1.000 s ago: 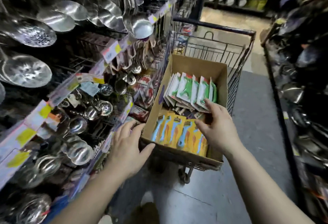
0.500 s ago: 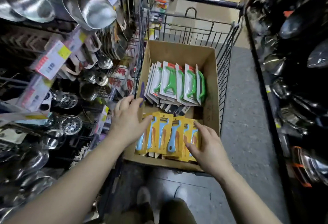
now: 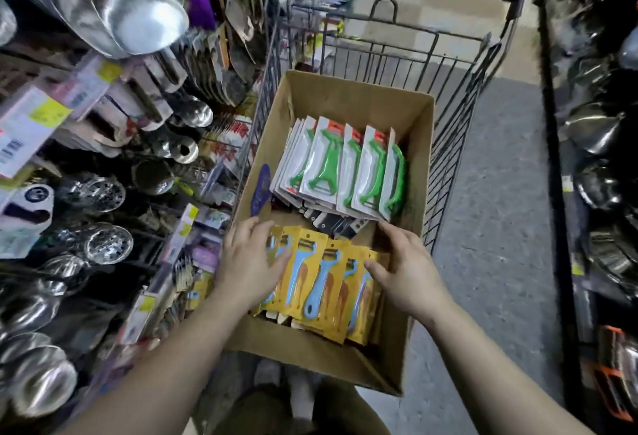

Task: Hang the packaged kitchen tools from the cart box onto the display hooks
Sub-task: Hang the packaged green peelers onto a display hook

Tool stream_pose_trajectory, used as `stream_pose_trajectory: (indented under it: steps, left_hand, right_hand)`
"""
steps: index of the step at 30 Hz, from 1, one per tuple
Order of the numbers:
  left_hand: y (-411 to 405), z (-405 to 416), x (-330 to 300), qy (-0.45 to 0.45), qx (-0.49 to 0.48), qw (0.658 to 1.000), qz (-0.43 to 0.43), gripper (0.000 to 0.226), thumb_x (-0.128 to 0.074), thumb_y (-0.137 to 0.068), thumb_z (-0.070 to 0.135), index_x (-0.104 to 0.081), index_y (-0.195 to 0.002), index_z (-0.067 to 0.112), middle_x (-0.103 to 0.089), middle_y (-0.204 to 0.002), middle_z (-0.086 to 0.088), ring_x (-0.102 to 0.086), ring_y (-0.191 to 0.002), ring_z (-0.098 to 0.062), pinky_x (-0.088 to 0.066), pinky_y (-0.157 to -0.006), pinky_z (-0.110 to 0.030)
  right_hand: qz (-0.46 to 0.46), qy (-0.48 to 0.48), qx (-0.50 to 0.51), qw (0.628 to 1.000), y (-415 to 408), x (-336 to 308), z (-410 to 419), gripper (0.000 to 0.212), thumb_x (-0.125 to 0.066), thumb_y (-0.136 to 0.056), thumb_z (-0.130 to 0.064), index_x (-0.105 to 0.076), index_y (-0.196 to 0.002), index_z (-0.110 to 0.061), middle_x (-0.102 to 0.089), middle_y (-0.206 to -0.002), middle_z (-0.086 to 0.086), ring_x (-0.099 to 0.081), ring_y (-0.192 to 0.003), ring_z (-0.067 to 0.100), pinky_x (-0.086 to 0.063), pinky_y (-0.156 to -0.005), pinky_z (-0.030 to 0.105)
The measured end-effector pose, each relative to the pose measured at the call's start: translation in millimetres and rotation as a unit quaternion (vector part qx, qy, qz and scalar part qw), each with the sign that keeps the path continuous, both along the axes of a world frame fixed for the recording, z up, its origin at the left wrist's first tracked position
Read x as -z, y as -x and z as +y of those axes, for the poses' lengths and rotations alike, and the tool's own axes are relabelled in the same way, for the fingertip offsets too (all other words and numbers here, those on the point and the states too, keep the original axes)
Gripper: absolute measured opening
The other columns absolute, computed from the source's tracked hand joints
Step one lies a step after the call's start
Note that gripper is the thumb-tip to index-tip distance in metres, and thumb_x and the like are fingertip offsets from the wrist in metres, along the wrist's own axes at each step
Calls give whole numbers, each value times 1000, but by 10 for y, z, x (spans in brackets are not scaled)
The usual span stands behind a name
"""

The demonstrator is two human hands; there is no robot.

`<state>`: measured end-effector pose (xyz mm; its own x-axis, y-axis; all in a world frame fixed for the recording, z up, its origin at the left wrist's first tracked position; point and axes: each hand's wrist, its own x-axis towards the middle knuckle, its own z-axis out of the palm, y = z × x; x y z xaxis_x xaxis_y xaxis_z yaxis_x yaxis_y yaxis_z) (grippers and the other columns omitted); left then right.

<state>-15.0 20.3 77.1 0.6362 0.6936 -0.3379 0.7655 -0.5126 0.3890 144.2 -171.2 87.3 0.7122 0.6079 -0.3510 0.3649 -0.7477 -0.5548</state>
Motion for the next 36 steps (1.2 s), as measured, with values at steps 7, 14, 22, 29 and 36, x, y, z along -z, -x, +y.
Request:
stream_pose_trajectory:
  steps: [7, 14, 22, 29, 36]
  left_hand:
    - [-99, -262, 260, 51, -57, 997, 24, 66, -64, -93, 45, -42, -150, 21, -34, -156, -6, -28, -143, -28, -26, -116, -41]
    - [-312, -73, 407, 67, -69, 994, 46, 66, -61, -94, 49, -40, -150, 24, -33, -158, -3, -27, -145, -25, -25, -117, -41]
    - [-1304, 639, 669, 125, -69, 990, -7, 66, -63, -94, 44, -41, -150, 16, -41, -150, -13, -36, -139, -33, -31, -114, -41]
    - [-1971, 914, 1006, 128, -71, 989, 27, 89, -67, -84, 62, -32, -152, 16, -38, -152, -14, -37, -139, -35, -37, -110, -47]
    - [-2025, 1060, 1060, 132, -72, 988, 37, 90, -70, -80, 65, -40, -149, 17, -43, -148, -12, -47, -132, -35, -46, -104, -50]
  right_hand:
    - [26, 0, -62, 998, -518, 88, 328, 74, -68, -91, -36, -30, -153, -27, -39, -152, 7, -37, -141, 26, -33, -115, 38]
    - [59, 17, -49, 997, -711, 233, 576, 75, -68, -91, -34, -29, -154, -25, -39, -153, 6, -38, -140, 23, -31, -116, 36]
    - [64, 27, 124, 990, -981, 616, 885, 81, -69, -90, -28, -24, -156, -14, -35, -154, 15, -33, -143, 29, -27, -118, 36]
    - [104, 18, 304, 947, -1095, 1007, 1102, 82, -63, -94, -25, -12, -158, -18, -21, -160, 15, -37, -139, 31, -34, -109, 34]
    - [157, -9, 466, 871, -1110, 1129, 1241, 81, -64, -90, -40, -25, -154, -10, -38, -151, 19, -44, -135, 35, -39, -111, 42]
